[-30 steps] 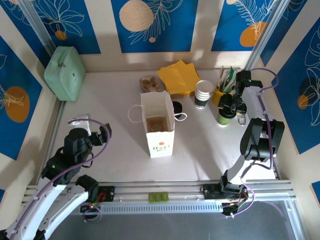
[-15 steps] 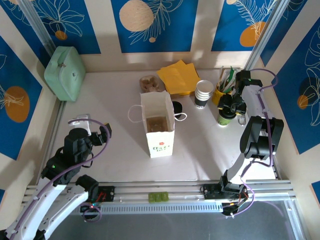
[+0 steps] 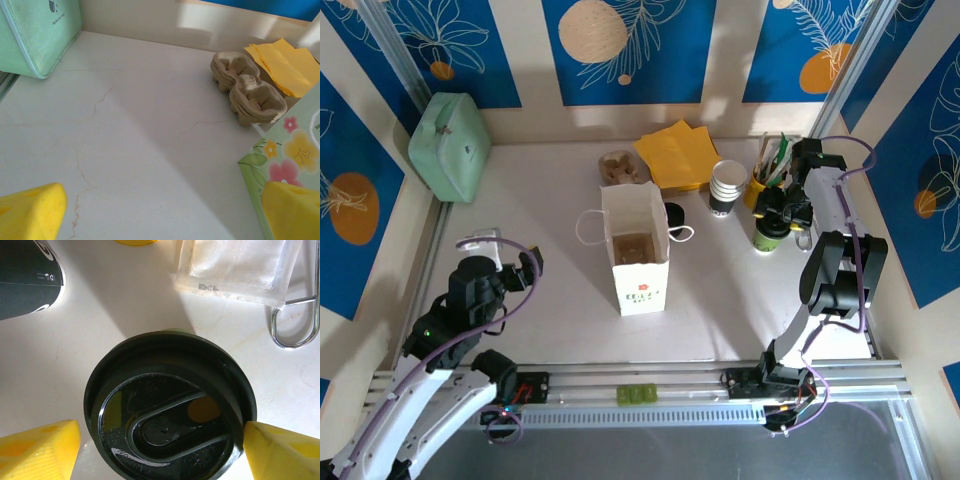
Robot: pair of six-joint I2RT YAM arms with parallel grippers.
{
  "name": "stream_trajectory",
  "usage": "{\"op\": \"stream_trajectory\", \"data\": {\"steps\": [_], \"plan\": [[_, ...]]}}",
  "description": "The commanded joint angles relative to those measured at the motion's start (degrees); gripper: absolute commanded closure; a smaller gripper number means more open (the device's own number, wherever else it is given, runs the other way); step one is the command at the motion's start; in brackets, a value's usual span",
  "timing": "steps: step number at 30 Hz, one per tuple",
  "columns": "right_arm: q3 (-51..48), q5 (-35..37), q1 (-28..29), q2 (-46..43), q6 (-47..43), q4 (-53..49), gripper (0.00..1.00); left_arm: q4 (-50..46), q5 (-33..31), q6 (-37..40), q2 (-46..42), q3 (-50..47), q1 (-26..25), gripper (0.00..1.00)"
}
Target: Pack the takeout coffee
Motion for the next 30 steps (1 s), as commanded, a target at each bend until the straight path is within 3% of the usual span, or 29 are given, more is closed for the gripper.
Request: {"op": "stream_trajectory", "data": {"steps": [1, 30], "plan": [[1.1, -1.4, -0.1, 0.8, 0.4, -1.8, 0.16, 0.3, -0.6, 0.2, -0.3, -0.5, 0.0, 0.01], [2.3, -0.7, 1.0, 6.3, 0.1, -4.0, 0.21, 0.3, -0.9, 0.2, -0.4, -0.5, 0.0, 0.01]]}}
